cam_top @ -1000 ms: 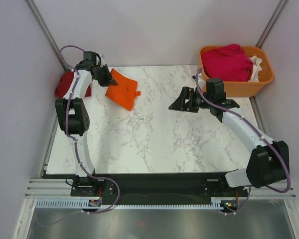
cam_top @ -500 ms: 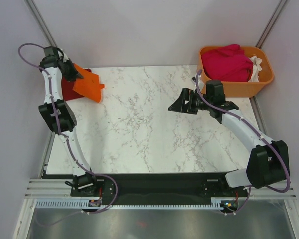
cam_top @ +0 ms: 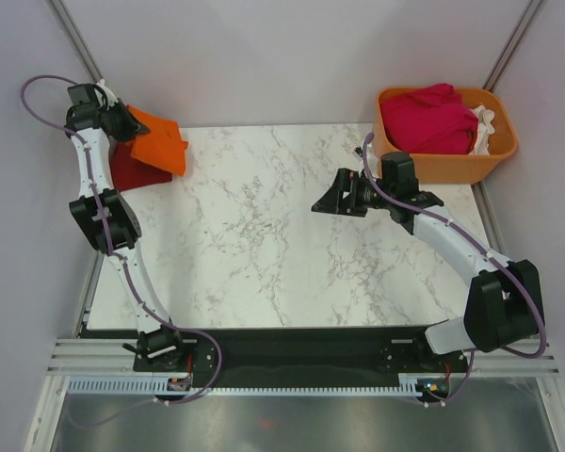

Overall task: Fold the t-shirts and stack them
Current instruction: Neatly place the folded tshirt to the corner

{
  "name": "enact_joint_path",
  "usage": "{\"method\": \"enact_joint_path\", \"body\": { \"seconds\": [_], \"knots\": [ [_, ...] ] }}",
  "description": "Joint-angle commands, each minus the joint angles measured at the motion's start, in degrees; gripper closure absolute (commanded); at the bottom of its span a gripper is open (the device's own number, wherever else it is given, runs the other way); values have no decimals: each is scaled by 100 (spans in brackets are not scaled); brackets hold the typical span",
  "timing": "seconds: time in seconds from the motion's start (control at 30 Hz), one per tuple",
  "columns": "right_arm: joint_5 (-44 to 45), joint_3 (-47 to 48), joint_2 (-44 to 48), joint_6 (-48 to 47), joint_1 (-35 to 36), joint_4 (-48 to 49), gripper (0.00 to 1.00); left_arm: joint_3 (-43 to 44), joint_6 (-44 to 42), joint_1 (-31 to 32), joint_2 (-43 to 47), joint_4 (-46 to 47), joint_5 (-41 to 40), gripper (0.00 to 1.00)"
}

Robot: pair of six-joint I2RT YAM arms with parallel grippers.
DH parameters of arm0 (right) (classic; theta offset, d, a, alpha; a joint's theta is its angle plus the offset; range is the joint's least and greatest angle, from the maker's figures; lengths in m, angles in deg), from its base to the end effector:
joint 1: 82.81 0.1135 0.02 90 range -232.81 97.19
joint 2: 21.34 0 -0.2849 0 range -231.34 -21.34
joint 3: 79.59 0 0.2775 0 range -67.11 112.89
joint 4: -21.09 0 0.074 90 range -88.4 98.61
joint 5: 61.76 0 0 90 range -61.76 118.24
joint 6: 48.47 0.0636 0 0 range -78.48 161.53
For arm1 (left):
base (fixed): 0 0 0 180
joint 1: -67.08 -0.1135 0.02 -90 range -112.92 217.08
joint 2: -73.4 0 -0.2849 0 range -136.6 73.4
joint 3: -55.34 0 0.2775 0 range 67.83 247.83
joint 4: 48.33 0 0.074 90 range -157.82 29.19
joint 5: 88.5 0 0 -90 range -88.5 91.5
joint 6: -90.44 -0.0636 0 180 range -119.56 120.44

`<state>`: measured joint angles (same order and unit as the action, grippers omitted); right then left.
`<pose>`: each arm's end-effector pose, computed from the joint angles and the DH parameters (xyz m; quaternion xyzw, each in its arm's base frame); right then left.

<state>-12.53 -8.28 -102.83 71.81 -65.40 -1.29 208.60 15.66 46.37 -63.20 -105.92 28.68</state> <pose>0.3253 0.1455 0.2805 -0.0742 0.8356 0.4615 0.2885 0.5636 0.1820 0.3033 -0.1799 0.8712 -0.1942 0.4134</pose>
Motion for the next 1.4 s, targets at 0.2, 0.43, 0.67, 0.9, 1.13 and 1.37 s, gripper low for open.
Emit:
{"method": "enact_joint_path", "body": {
  "seconds": [0.2, 0.43, 0.67, 0.9, 1.13, 1.37],
  "knots": [
    [-115, 85, -244, -14, 78, 251, 2, 276, -55, -468, -271, 1188, 569, 92],
    [-133, 155, -429, 4, 113, 286, 2, -40, -99, -794, -517, 1179, 482, 87],
    [-115, 129, -420, -14, 140, 286, 2, -559, -72, -926, -675, 1144, -474, 72],
    [-97, 129, -438, -40, 149, 286, 2, -919, -2, -996, -650, 907, -1485, 26],
    [-62, 129, -376, -93, 157, 233, 2, -1569, 490, -979, 466, 714, -4313, 26],
    [280, 225, -236, -329, 193, -39, 2, -2202, 762, -865, 1582, 625, -4459, 29]
  ]
}}
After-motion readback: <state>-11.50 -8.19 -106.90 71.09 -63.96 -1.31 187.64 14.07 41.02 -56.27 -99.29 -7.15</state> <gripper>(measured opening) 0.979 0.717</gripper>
